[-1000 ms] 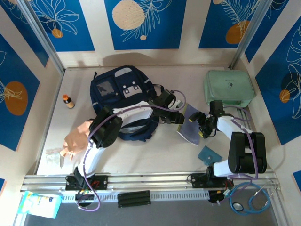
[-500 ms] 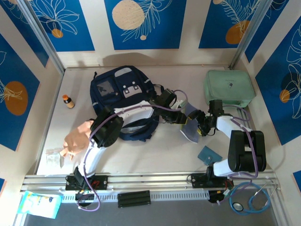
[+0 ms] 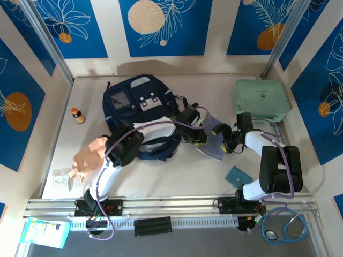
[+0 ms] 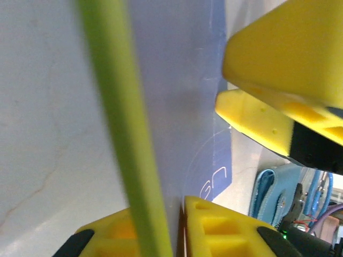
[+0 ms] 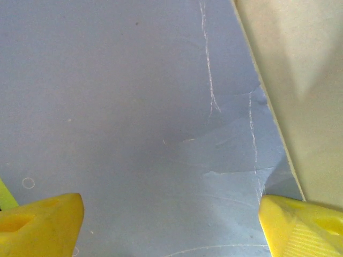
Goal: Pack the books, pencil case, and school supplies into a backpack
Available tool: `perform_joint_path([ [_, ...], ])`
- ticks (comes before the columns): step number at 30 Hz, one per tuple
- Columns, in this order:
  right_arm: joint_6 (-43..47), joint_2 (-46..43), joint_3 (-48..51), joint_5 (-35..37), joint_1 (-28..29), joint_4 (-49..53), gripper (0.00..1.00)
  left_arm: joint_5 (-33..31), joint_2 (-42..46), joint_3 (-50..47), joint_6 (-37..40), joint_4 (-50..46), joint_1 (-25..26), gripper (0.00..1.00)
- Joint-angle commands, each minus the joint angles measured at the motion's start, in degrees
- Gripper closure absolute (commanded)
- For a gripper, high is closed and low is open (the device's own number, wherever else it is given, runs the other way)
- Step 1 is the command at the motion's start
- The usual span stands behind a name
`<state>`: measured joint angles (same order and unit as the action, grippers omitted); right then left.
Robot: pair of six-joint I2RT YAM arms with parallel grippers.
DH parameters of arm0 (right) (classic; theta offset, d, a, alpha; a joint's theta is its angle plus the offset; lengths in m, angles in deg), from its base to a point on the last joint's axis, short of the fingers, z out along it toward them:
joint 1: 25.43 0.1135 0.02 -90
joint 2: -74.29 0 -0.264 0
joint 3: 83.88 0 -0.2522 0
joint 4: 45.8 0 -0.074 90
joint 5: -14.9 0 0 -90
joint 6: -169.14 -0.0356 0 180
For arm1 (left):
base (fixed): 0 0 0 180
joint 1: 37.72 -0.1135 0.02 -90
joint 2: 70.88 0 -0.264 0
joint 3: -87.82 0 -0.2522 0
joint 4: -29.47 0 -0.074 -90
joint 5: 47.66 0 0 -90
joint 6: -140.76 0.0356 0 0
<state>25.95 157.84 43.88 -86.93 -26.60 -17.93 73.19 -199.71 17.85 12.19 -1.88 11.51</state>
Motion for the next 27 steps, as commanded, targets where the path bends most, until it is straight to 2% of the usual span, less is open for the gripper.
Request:
perform_joint_path([
  [1,0.18,1.29,0.85,-1.43,0.86,2.24,0.13,-1.32,3.96,-0.98,0.25,1.41,-0.69,0.94],
  [3,0.8,0.64,0.44,-1.53,0.84,2.23,0.13,-1.99,4.91,-1.64,0.3,1.55,-0.98,1.0],
  [9,0.75,-4.16,1.9,-4.9,0.96,-3.93,0.12,-5.55,10.56,-5.49,0.44,3.16,-3.68,1.0],
  [15,-4.12,-9.59,5.1,-10.59,2.48,-17.56,0.1,-12.5,20.58,-13.82,-2.18,9.85,-8.0,1.0],
  [20,-11.67,-10.69,5.39,-11.11,8.14,-28.19,0.08,-17.35,28.97,-25.38,-11.44,24.26,-11.66,1.0],
  [27,-26.56,-4.62,4.73,-9.17,16.85,-46.42,0.08,-23.03,35.35,-36.33,-23.0,42.93,-12.62,1.0],
])
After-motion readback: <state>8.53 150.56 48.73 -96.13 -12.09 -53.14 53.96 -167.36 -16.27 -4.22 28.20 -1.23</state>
